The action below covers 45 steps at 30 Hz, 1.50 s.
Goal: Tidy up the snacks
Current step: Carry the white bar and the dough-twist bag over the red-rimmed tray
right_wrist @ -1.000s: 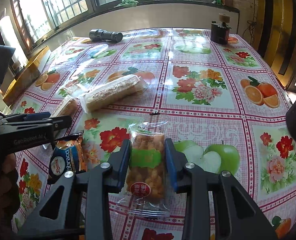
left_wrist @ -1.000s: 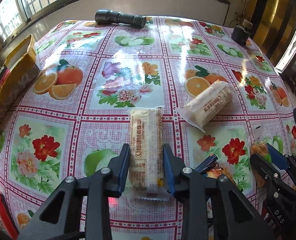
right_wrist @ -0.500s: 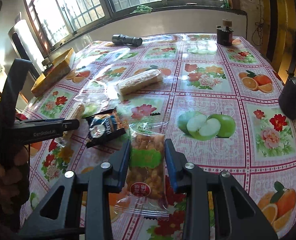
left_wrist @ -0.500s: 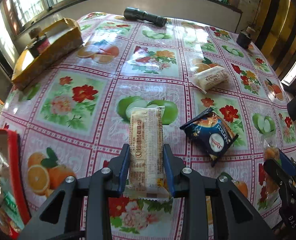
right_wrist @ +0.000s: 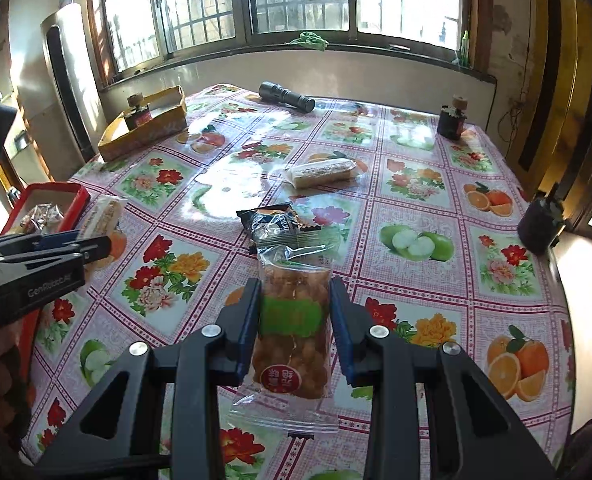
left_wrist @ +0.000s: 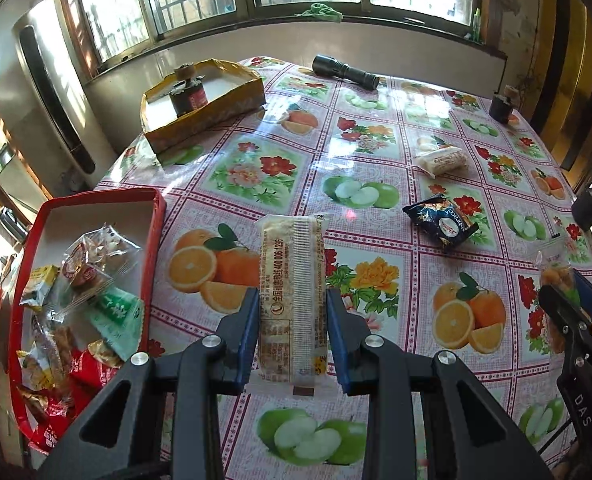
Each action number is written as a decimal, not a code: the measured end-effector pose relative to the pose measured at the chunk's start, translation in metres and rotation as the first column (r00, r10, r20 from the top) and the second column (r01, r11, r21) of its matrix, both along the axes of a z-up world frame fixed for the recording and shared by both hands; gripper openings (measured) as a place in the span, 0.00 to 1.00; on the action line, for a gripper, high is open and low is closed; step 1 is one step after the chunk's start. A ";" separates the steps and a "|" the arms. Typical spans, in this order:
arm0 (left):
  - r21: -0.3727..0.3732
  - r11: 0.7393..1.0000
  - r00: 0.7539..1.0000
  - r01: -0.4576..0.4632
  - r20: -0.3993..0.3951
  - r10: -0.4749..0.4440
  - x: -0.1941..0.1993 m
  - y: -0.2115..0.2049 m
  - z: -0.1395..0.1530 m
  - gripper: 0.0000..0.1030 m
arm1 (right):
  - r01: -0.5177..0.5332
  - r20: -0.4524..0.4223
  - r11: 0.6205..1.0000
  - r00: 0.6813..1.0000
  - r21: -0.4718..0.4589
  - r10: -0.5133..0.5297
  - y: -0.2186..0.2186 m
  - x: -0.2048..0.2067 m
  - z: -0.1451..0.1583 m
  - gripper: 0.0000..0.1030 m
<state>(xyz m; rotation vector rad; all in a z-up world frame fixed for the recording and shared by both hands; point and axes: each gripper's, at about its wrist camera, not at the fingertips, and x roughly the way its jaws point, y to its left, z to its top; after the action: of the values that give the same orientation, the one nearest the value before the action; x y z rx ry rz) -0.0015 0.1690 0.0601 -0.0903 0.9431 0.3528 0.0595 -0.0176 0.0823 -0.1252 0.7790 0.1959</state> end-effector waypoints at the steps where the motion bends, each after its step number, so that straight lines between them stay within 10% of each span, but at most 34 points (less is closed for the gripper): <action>1: 0.000 1.000 1.000 -0.004 -0.001 0.004 -0.004 0.002 0.001 0.31 | 0.006 0.008 1.000 1.000 -0.027 -0.006 0.003 -0.002 0.001 0.35; 45: -0.005 0.981 0.976 -0.196 0.093 0.196 -0.100 0.105 0.036 0.31 | -0.203 0.087 0.969 0.972 -0.140 0.217 0.126 -0.049 0.030 0.35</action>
<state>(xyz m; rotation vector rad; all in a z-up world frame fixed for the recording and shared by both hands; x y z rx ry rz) -0.1018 0.2738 0.0965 -0.1957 0.8432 0.5285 0.0108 0.1081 0.1121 -0.3397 0.6757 0.3376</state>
